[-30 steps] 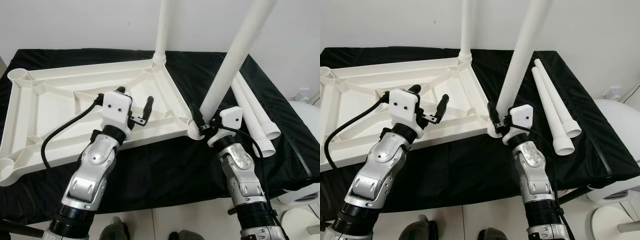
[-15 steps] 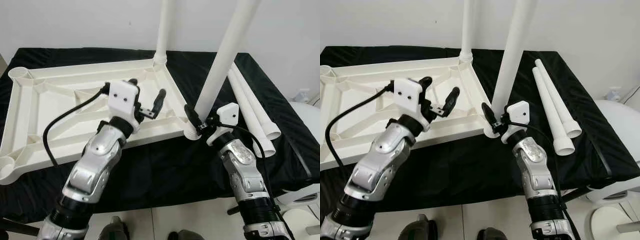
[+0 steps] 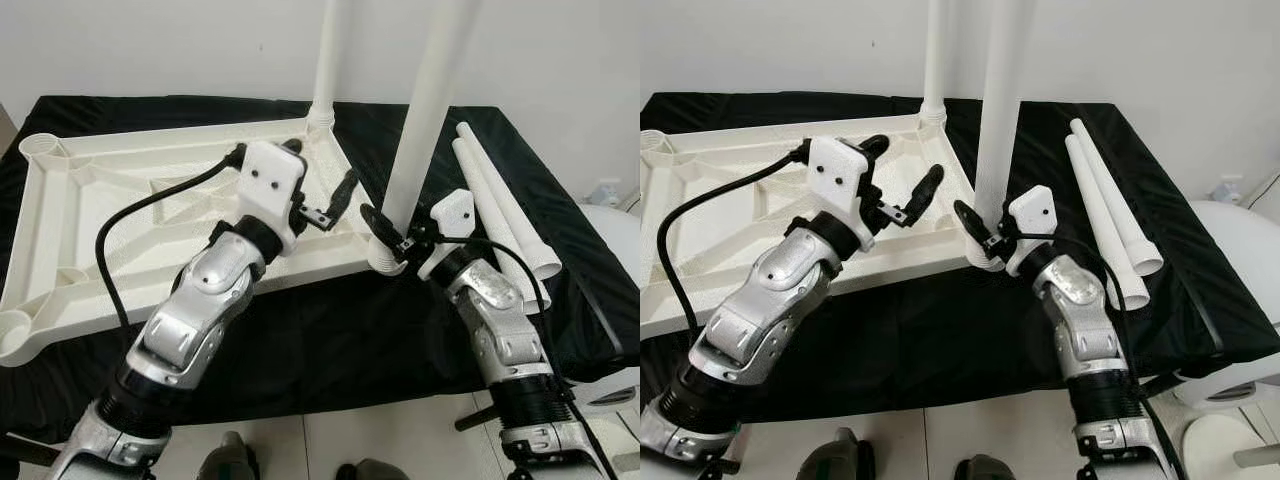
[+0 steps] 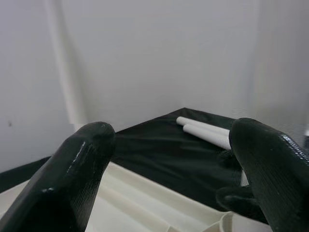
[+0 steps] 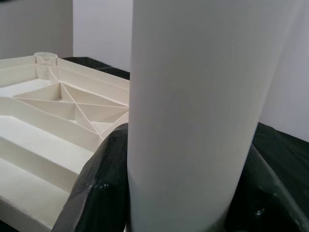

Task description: Building children table

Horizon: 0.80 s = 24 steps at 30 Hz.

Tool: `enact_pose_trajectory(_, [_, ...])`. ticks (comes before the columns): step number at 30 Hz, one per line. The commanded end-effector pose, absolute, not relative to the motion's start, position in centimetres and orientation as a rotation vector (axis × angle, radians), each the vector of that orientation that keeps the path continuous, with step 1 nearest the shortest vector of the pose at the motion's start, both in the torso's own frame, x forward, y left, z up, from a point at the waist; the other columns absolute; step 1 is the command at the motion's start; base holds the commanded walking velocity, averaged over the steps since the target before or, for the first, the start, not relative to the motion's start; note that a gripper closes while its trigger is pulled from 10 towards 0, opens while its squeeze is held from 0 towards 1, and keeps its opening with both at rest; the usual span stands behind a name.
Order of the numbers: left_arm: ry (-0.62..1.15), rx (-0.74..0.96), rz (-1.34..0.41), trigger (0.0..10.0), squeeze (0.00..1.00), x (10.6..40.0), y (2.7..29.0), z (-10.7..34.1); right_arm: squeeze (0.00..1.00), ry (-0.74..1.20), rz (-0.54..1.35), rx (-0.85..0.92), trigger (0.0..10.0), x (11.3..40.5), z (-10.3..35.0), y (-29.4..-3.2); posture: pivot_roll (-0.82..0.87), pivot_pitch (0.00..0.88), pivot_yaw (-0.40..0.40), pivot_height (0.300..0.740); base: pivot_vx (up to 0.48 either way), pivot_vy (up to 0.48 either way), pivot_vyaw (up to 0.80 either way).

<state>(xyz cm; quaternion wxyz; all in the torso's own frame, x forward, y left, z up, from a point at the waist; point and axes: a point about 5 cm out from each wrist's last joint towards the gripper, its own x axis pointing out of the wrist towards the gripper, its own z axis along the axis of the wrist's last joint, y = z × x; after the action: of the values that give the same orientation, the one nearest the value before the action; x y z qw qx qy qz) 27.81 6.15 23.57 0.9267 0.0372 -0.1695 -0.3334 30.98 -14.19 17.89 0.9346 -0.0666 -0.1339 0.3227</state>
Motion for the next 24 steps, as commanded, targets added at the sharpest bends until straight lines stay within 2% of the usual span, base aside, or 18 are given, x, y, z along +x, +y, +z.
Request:
enact_pose_trajectory(1, [-0.339, 0.152, -1.125, 10.0, 0.0, 26.1, 4.5, 23.4, 0.0, -0.269, 0.666, -0.138, 10.0, 31.2, 18.0, -14.6, 0.03, 0.0, -0.068, 0.74, 0.0, 0.0, 0.0])
enact_pose_trajectory(17, [-0.359, 0.007, -1.313, 10.0, 0.0, 25.1, 3.8, 26.0, 0.0, -0.263, 0.708, -0.199, 10.0, 32.0, 18.5, -15.3, 0.04, 0.017, -0.066, 0.74, 0.0, 0.0, 0.0])
enact_pose_trajectory(24, [-0.359, -0.001, -1.378, 10.0, 0.0, 25.1, 2.8, 26.4, 0.0, -0.276, 0.768, -0.214, 10.0, 32.3, 19.2, -14.4, 0.04, 0.023, -0.065, 0.74, 0.0, 0.0, 0.0])
